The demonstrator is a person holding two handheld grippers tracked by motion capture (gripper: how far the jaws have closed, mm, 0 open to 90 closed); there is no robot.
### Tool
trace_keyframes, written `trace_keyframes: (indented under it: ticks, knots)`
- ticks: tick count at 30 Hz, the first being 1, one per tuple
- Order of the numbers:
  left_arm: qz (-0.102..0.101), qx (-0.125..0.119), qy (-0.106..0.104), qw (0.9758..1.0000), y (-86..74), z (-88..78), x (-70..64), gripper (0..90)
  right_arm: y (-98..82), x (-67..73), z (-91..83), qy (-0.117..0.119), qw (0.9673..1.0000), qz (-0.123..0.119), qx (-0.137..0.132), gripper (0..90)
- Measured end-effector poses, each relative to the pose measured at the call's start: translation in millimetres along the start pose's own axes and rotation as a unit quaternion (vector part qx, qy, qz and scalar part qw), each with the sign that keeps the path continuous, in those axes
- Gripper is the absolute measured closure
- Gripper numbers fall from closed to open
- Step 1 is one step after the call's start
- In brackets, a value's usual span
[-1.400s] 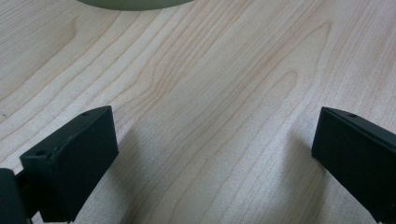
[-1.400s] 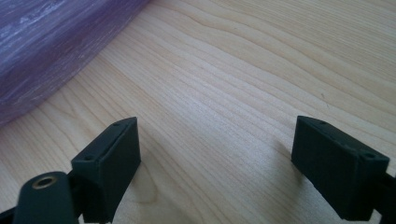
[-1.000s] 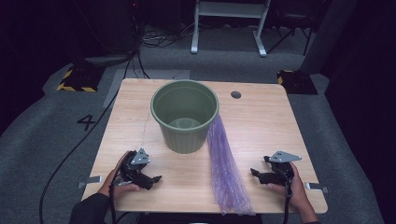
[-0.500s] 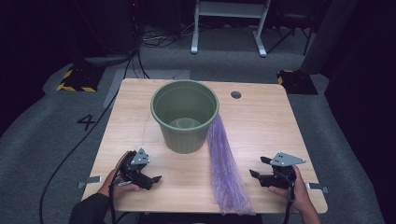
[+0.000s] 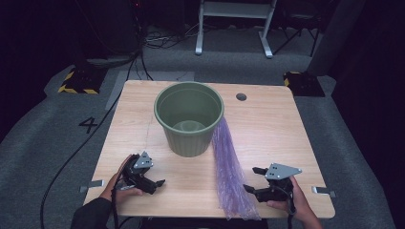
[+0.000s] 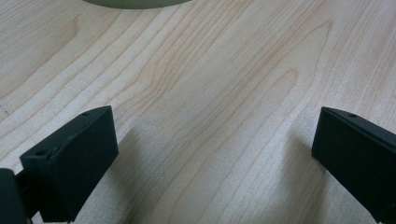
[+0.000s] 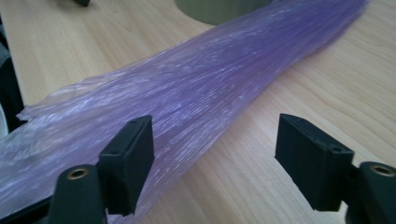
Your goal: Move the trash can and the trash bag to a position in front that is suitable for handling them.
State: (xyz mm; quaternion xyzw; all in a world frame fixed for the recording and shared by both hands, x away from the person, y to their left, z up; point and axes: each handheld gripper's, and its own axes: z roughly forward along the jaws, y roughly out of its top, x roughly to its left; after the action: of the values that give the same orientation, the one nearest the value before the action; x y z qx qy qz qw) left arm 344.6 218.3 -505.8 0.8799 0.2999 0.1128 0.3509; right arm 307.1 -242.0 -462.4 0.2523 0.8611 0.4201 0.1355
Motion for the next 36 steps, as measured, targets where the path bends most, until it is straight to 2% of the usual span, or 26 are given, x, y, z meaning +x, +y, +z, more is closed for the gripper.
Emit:
trace_keyframes:
  ticks: [1,3,4,5,6,8,9,10,14,15,16,18,21,25,29,31,35,36]
  knots:
    - [0.0,0.0,0.0,1.0,0.0,0.0,0.0,0.0,-0.3,3.4,2.9,0.01,0.9999,-0.008,0.005,32.4]
    - [0.0,0.0,0.0,1.0,0.0,0.0,0.0,0.0,-0.7,4.3,4.0,0.013,0.9998,-0.009,0.009,35.0]
    - [0.0,0.0,0.0,1.0,0.0,0.0,0.0,0.0,-2.5,6.1,8.0,0.022,0.9994,-0.016,0.019,39.6]
    - [0.0,0.0,0.0,1.0,0.0,0.0,0.0,0.0,-2.5,6.1,8.0,0.022,0.9994,-0.016,0.019,39.6]
    - [0.0,0.0,0.0,1.0,0.0,0.0,0.1,0.0,-4.6,7.1,12.5,0.027,0.999,-0.021,0.029,46.7]
    - [0.0,0.0,0.0,1.0,0.0,0.0,0.0,0.0,-5.6,7.4,14.8,0.031,0.9987,-0.022,0.035,50.0]
    - [0.001,0.0,0.0,1.0,0.0,0.0,0.1,0.0,-7.3,8.1,18.4,0.043,0.9977,-0.03,0.043,57.3]
    - [0.001,0.0,0.0,1.0,0.0,0.0,0.1,0.0,-7.3,8.1,18.4,0.043,0.9977,-0.03,0.043,57.3]
    - [0.0,0.0,0.0,1.0,0.0,0.0,0.0,0.0,-9.7,10.0,22.8,0.051,0.9967,-0.042,0.048,76.4]
    - [0.0,0.0,0.0,1.0,0.0,0.0,0.1,0.0,-10.9,10.4,24.4,0.046,0.9963,-0.049,0.052,83.8]
    - [-0.001,-0.001,0.001,1.0,0.0,0.0,0.1,0.0,-10.9,10.4,24.4,0.046,0.9963,-0.049,0.052,83.8]
    - [-0.001,-0.001,0.001,1.0,0.0,0.0,0.1,0.0,-13.1,8.0,24.7,0.034,0.9968,-0.049,0.054,90.0]
    - [-0.001,0.0,0.001,1.0,0.0,0.0,0.1,0.0,-15.0,4.4,24.4,0.026,0.9971,-0.048,0.054,90.0]
    - [-0.001,0.0,0.001,1.0,0.0,0.0,0.1,0.0,-21.3,-11.6,21.8,0.004,0.998,-0.028,0.057,90.0]
    - [-0.001,0.0,0.001,1.0,0.0,0.0,0.1,0.0,-24.1,-20.9,19.1,-0.009,0.9983,-0.014,0.056,90.0]
    - [-0.001,0.0,0.001,1.0,0.0,0.0,0.1,0.0,-27.7,-31.7,17.3,-0.022,0.9982,0.0,0.056,90.0]
    - [-0.001,0.0,0.001,1.0,0.0,0.0,0.1,0.0,-30.1,-42.6,14.5,-0.04,0.9974,0.009,0.059,90.0]
    - [-0.001,0.0,0.001,1.0,0.0,0.0,0.1,0.0,-31.6,-51.5,12.4,-0.052,0.9968,0.018,0.058,90.0]
